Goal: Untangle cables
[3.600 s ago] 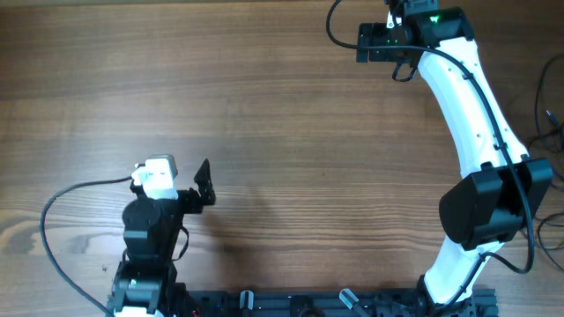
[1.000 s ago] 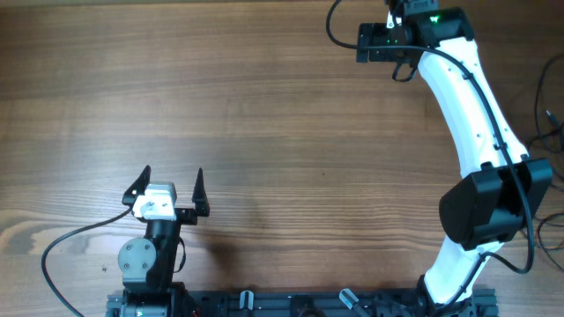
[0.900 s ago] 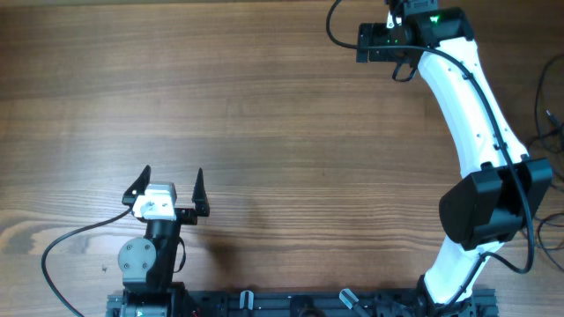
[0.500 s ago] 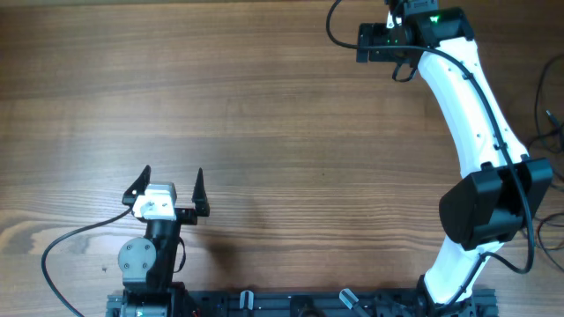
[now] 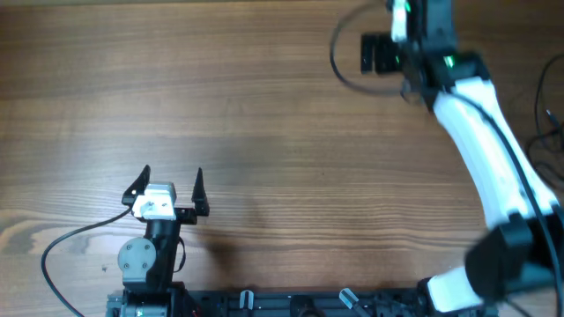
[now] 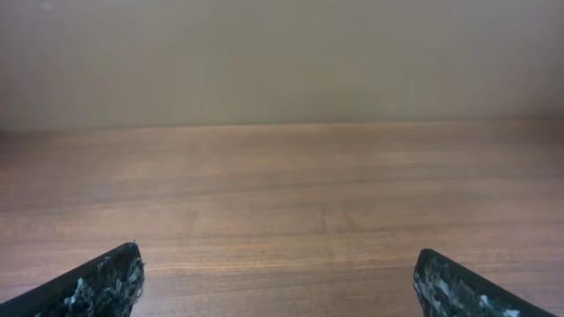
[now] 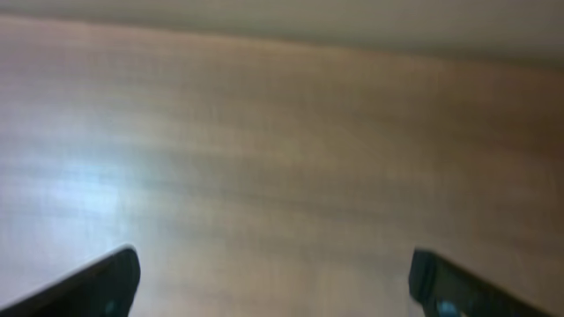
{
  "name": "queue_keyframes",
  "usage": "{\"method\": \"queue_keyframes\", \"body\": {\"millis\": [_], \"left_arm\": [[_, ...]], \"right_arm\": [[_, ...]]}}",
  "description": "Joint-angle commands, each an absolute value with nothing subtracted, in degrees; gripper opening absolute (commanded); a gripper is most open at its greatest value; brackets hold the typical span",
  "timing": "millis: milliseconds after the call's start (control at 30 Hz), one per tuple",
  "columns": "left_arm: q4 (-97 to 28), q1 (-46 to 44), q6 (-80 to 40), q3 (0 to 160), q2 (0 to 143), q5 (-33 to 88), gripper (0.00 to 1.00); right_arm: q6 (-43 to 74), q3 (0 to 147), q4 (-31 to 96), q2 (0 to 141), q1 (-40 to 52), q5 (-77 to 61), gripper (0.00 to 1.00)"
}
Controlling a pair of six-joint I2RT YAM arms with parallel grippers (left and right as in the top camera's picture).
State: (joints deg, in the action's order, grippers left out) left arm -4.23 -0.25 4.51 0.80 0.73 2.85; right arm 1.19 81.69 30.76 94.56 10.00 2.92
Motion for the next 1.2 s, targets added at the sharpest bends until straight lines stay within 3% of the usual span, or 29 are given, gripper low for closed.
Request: {"method": "queue_keyframes", "body": {"millis": [0,400,800,1167], "left_arm": [[-4.32,0.16,5.76,0.36,0.38,1.87,0.99],[-4.32,0.16,5.76,0.36,0.38,1.89,1.0],[-4.32,0.16,5.76,0.36,0.38,1.89,1.0],[-4.32,0.16,5.76,0.36,0.38,1.89,1.0]], "right_arm": [[0.08,70.5,24.64,84.36,9.28,0.95,1.0],[0.12,34.83,5.06,53.65,9.28,-1.23,1.0],[0.1,8.14,-2.24,21.39,9.28,-1.56,1.0],[-0.08,2.61,-6.83,14.52,9.28,-3.92,1.0]]}}
